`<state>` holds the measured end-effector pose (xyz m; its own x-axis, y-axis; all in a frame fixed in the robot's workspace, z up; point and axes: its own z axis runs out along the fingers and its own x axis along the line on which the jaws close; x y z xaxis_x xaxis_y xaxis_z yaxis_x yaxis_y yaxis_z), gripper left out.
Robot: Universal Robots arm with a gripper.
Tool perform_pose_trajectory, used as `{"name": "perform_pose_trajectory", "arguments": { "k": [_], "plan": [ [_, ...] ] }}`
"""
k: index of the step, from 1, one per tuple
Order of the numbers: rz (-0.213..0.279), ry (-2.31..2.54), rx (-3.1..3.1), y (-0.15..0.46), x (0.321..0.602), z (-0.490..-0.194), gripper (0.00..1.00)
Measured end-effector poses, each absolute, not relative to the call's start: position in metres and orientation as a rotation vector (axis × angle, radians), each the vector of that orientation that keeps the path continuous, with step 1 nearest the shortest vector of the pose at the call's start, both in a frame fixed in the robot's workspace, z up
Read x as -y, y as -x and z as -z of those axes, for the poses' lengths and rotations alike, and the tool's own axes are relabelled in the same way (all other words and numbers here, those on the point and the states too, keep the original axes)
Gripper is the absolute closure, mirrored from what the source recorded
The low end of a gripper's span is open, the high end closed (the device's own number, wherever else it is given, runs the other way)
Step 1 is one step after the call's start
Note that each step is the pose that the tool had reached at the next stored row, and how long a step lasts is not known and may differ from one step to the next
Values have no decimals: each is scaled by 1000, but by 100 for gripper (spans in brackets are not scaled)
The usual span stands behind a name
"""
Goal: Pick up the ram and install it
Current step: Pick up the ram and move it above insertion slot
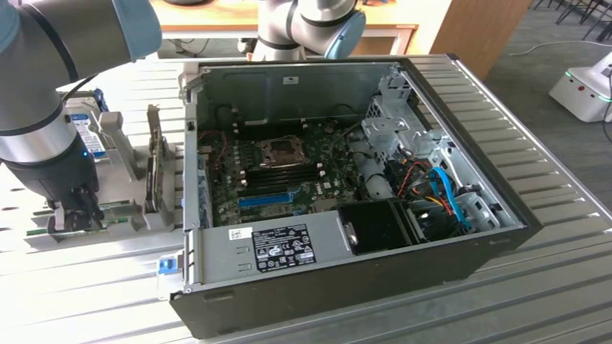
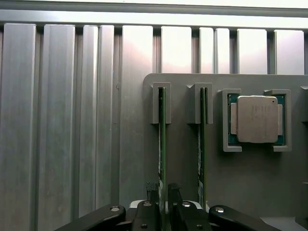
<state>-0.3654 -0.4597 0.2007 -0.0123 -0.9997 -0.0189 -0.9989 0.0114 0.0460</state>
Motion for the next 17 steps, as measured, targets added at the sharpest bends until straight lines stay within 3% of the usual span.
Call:
{"name": "perform_pose_trajectory", "arguments": {
  "k": [17],
  "plan": [
    [72, -2194, 2221, 365, 459, -201, 77]
  ]
}}
